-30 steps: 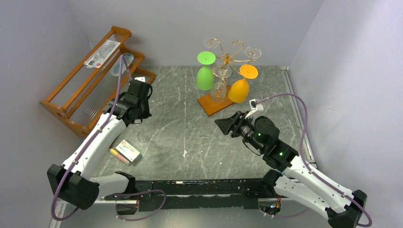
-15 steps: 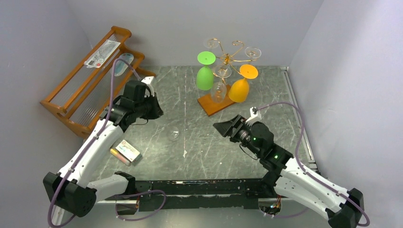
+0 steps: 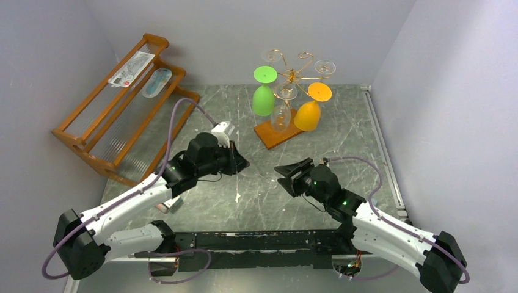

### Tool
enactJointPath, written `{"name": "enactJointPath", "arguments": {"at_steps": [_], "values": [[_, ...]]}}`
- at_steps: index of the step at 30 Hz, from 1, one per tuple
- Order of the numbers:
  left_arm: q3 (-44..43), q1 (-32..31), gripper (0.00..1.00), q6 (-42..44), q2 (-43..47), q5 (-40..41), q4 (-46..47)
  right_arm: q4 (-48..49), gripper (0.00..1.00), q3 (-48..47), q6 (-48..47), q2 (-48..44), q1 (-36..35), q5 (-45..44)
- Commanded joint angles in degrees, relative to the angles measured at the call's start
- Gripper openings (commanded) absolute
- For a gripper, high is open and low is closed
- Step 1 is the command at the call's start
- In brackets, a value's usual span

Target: Place the wine glass upside down on the wine glass rack

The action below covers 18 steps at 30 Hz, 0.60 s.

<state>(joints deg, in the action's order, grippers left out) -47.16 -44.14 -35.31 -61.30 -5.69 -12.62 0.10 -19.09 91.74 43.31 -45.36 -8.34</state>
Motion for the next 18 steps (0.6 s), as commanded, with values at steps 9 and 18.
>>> {"name": "enactJointPath", "arguments": {"at_steps": [9, 18], "values": [[7.73, -10.08, 0.05, -1.72, 1.88, 10.49, 19.94, -0.9, 0.57, 2.12, 15.44, 4.53, -0.16, -2.24], [12.49, -13.4, 0.05, -0.58, 3.8, 13.08, 26.22, 4.11, 0.51, 3.18, 17.0, 9.29, -0.16, -1.6]]}}
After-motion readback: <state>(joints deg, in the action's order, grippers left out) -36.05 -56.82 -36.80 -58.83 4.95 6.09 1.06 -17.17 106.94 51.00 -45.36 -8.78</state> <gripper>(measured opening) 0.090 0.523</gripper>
